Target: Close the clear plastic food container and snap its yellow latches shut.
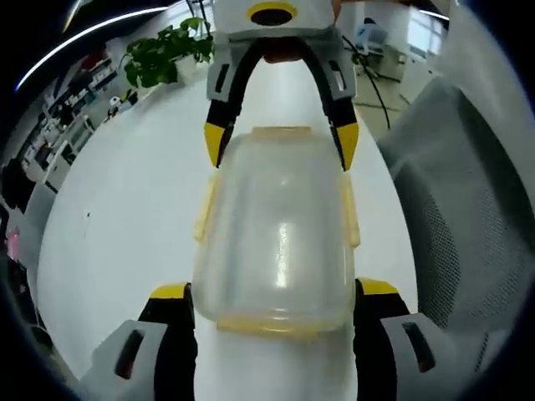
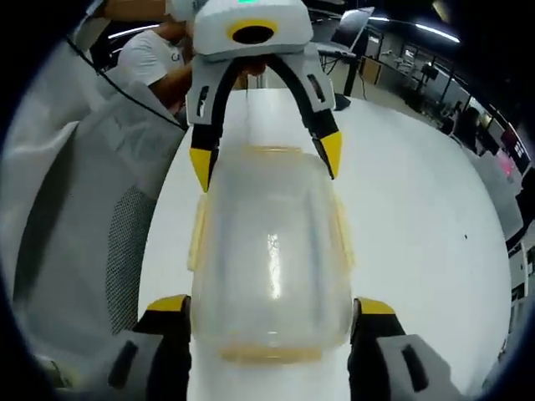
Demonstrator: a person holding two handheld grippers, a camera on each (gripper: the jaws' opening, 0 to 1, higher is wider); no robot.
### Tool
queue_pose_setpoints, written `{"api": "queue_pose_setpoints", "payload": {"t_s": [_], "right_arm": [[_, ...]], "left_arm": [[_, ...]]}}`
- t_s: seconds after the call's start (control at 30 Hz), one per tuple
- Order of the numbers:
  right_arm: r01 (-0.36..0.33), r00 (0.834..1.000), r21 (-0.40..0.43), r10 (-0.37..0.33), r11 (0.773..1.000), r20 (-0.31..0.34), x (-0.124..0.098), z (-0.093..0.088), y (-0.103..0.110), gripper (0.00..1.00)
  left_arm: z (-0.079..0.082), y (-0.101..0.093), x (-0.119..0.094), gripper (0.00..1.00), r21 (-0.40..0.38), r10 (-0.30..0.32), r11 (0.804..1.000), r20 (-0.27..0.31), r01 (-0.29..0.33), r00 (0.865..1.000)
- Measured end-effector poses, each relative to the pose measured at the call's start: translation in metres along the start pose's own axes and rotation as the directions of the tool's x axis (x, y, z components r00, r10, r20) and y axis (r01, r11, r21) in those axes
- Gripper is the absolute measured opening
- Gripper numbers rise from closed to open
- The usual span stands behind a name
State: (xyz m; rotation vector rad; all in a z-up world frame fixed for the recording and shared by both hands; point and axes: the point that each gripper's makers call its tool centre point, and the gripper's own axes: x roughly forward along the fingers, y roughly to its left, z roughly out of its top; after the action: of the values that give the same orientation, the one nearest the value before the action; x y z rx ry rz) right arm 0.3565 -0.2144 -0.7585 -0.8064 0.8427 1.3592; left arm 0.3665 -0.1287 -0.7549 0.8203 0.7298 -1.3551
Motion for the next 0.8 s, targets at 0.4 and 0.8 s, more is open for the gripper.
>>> {"api": "queue_pose_setpoints", "payload": {"t_s": [0.4,0.8], "right_arm": [[-0.012,1.0,-0.013,0.013,1.0,0.028,0.016,0.029,0.007,0.77],[-0.017,0.999,-0.029,0.018,0.999,0.035,0.048,0.087,0.012,0.77]], "left_arm": [[-0.027,-0.005,-0.017,0.75,-0.01,0.007,1.0,-0.007,-0.007,1.0],[-0.084,-0.003,-0.052,0.75,-0.023,0.014,1.0,-0.03,-0.015,0.999]]}}
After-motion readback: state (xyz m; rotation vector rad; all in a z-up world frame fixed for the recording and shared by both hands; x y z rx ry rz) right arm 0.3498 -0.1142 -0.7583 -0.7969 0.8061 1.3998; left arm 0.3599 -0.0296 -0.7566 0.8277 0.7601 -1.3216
